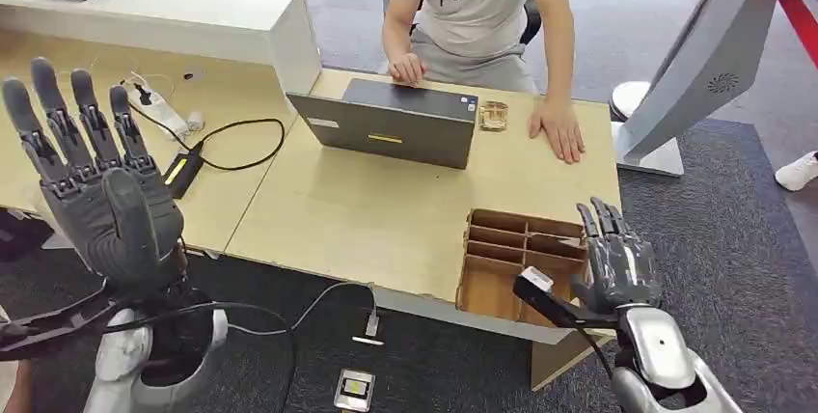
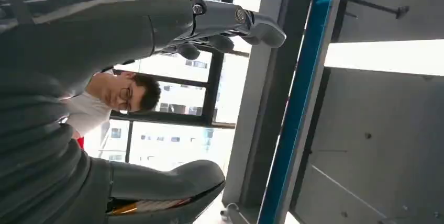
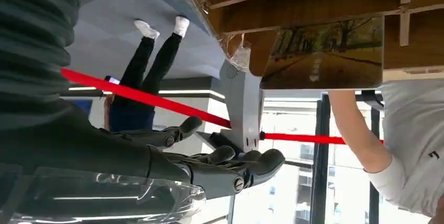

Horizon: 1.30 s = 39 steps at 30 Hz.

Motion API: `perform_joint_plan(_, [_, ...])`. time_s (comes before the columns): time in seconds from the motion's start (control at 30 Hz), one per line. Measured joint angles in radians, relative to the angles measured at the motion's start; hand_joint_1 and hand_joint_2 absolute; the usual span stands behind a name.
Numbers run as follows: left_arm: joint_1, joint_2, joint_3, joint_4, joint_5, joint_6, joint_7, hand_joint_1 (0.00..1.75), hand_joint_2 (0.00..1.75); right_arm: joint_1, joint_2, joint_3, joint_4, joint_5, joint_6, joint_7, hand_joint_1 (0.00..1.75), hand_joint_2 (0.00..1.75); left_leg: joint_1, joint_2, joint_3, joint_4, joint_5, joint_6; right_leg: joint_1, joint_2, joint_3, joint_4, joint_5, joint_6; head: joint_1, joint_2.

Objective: Pass the card to the sensor for recognition and then transmit it.

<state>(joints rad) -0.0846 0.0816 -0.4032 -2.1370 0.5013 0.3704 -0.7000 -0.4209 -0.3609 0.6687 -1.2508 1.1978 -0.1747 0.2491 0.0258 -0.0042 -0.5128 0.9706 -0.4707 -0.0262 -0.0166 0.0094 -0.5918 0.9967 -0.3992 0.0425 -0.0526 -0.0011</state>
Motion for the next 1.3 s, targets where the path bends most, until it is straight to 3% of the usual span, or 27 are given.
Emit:
perform_joint_plan(0.4, [-0.006,0.000,-0.004,0.014,0.004,-0.027,0.000,0.00,1.75,-0.006,0.012,0.000,0.025,-0.034,-0.002,-0.008,0.17,1.75,0.000,0.000,0.000,0.000,0.000,0.000,0.000,0.000,0.000,0.000,0.000,0.000,0.000,0.000])
perform_joint_plan(0.47, [-0.006,0.000,-0.004,0.016,0.002,-0.029,0.000,0.00,1.75,-0.006,0.019,0.000,0.024,-0.054,-0.002,-0.014,0.28,1.75,0.000,0.000,0.000,0.000,0.000,0.000,0.000,0.000,0.000,0.000,0.000,0.000,0.000,0.000])
perform_joint_plan(0.63, [-0.010,0.000,-0.004,0.021,0.002,-0.030,0.000,0.00,1.75,-0.006,0.041,0.001,0.008,-0.105,0.008,-0.030,0.35,1.75,0.000,0.000,0.000,0.000,0.000,0.000,0.000,0.000,0.000,0.000,0.000,0.000,0.000,0.000])
perform_joint_plan(0.77, [-0.011,0.000,-0.004,0.026,0.002,-0.033,0.000,0.00,1.75,-0.007,0.055,0.001,-0.021,-0.149,0.024,-0.033,0.56,1.75,0.000,0.000,0.000,0.000,0.000,0.000,0.000,0.000,0.000,0.000,0.000,0.000,0.000,0.000])
perform_joint_plan(0.9, [-0.012,-0.001,-0.004,0.029,0.003,-0.036,0.000,0.00,1.75,-0.008,0.062,0.003,-0.055,-0.173,0.040,-0.033,0.59,1.75,0.000,0.000,0.000,0.000,0.000,0.000,0.000,0.000,0.000,0.000,0.000,0.000,0.000,0.000])
perform_joint_plan(0.97, [-0.015,-0.001,-0.004,0.033,0.005,-0.039,0.000,0.00,1.75,-0.008,0.065,0.004,-0.071,-0.178,0.048,-0.033,0.80,1.75,0.000,0.000,0.000,0.000,0.000,0.000,0.000,0.000,0.000,0.000,0.000,0.000,0.000,0.000])
perform_joint_plan(1.07, [-0.016,-0.001,-0.004,0.035,0.006,-0.040,0.000,0.00,1.75,-0.008,0.067,0.008,-0.088,-0.179,0.054,-0.032,1.41,1.75,0.000,0.000,0.000,0.000,0.000,0.000,0.000,0.000,0.000,0.000,0.000,0.000,0.000,0.000])
perform_joint_plan(1.1, [-0.016,-0.001,-0.005,0.036,0.008,-0.040,0.000,0.00,1.75,-0.008,0.067,0.010,-0.090,-0.179,0.054,-0.032,1.43,1.75,0.000,0.000,0.000,0.000,0.000,0.000,0.000,0.000,0.000,0.000,0.000,0.000,0.000,0.000])
perform_joint_plan(1.13, [-0.017,-0.001,-0.004,0.037,0.008,-0.040,0.000,0.00,1.75,-0.008,0.068,0.011,-0.092,-0.179,0.055,-0.029,1.38,1.75,0.000,0.000,0.000,0.000,0.000,0.000,0.000,0.000,0.000,0.000,0.000,0.000,0.000,0.000])
perform_joint_plan(1.17, [-0.017,-0.001,-0.004,0.039,0.009,-0.040,0.000,0.00,1.75,-0.007,0.068,0.011,-0.093,-0.177,0.055,-0.028,1.05,1.75,0.000,0.000,0.000,0.000,0.000,0.000,0.000,0.000,0.000,0.000,0.000,0.000,0.000,0.000])
perform_joint_plan(1.2, [-0.018,-0.001,-0.005,0.040,0.010,-0.040,0.000,0.00,1.75,-0.007,0.068,0.011,-0.093,-0.175,0.055,-0.026,0.58,1.75,0.000,0.000,0.000,0.000,0.000,0.000,0.000,0.000,0.000,0.000,0.000,0.000,0.000,0.000])
perform_joint_plan(1.3, [-0.020,-0.001,-0.005,0.043,0.014,-0.035,0.000,0.00,1.75,-0.007,0.068,0.013,-0.093,-0.154,0.053,-0.018,0.58,1.75,0.000,0.000,0.000,0.000,0.000,0.000,0.000,0.000,0.000,0.000,0.000,0.000,0.000,0.000])
